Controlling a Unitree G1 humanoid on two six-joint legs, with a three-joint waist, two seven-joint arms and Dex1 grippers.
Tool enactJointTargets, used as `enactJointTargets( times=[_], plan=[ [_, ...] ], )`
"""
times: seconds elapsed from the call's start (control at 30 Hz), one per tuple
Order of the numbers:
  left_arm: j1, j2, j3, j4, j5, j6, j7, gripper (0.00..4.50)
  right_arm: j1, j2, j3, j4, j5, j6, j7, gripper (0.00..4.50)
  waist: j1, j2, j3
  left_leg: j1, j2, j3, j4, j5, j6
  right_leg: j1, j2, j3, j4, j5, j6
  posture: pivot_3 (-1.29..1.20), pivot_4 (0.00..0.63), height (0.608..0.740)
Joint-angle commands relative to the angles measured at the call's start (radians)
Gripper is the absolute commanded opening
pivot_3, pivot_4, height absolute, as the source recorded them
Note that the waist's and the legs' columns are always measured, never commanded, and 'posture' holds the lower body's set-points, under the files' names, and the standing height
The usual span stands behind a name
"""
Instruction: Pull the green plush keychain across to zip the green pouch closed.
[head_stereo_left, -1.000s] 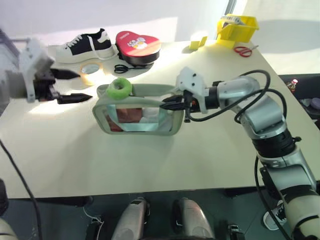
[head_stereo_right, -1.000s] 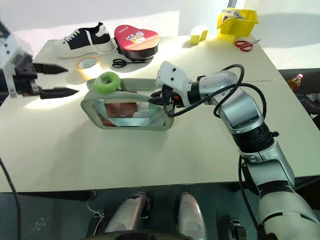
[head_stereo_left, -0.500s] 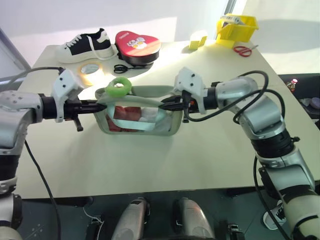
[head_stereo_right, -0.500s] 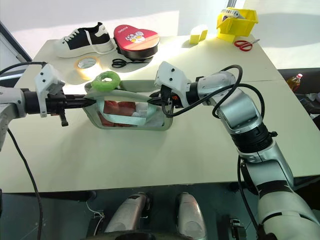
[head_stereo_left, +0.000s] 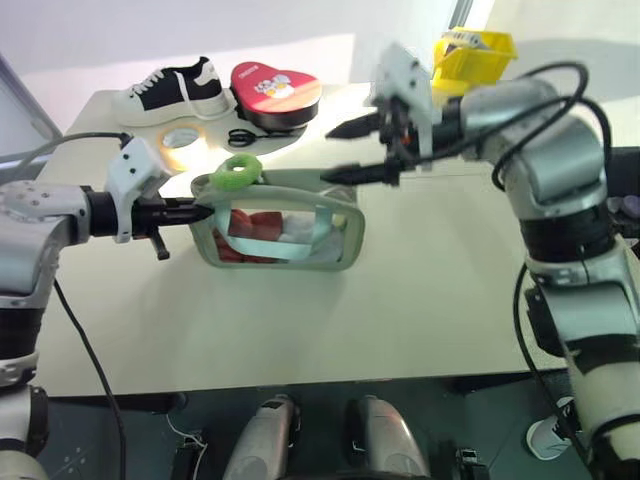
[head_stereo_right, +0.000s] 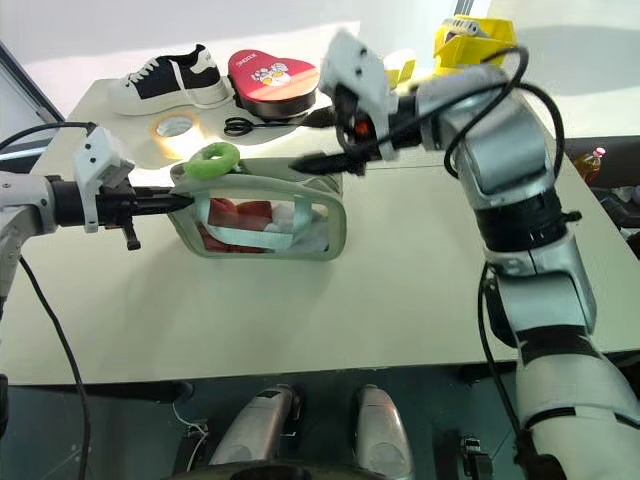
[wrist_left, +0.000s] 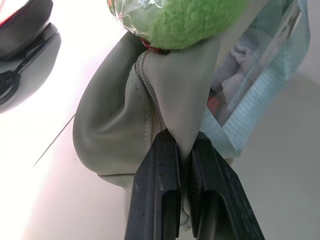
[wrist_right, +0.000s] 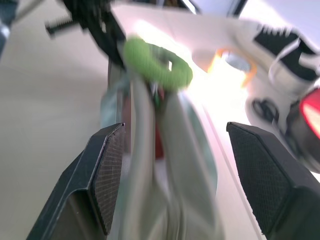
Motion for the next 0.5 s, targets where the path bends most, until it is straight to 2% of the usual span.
enactJointTargets(
  times=[0.03, 0.2, 0.43, 0.5],
  plan=[
    [-0.035, -0.009, 0.019, -0.004, -0.001, -0.004, 0.023, 0.0, -0.025, 0.119, 0.028, 0.049, -0.039, -0.081, -0.084, 3.47, 0.0, 0.0, 0.0, 0.0, 0.0, 0.0, 0.0, 0.0, 0.0, 0.0, 0.0, 0.0, 0.0, 0.0, 0.0, 0.0, 0.15, 0.74],
    [-0.03, -0.011, 0.021, -0.019, -0.007, 0.007, 0.026, 0.0, -0.031, 0.247, 0.079, 0.135, -0.105, -0.2, -0.132, 3.47, 0.001, 0.0, 0.0, -0.001, 0.0, 0.001, 0.0, 0.0, 0.0, -0.002, 0.0, 0.001, 0.002, 0.0, 0.0, 0.0, 0.15, 0.74],
    [-0.016, -0.007, 0.031, -0.033, -0.011, 0.017, 0.032, 0.0, -0.055, 0.328, 0.097, 0.27, -0.155, -0.297, -0.131, 3.47, -0.001, 0.0, 0.0, -0.001, -0.001, 0.001, 0.001, 0.0, -0.001, -0.005, 0.001, 0.002, 0.002, 0.001, 0.001, 0.0, 0.15, 0.74],
    [-0.013, -0.006, 0.033, -0.036, -0.012, 0.019, 0.033, 0.0, -0.06, 0.337, 0.092, 0.291, -0.159, -0.303, -0.128, 2.97, -0.001, 0.0, 0.0, -0.001, 0.0, 0.001, 0.001, 0.001, -0.001, -0.005, 0.002, 0.002, 0.003, 0.001, 0.0, 0.0, 0.15, 0.74]
  ],
)
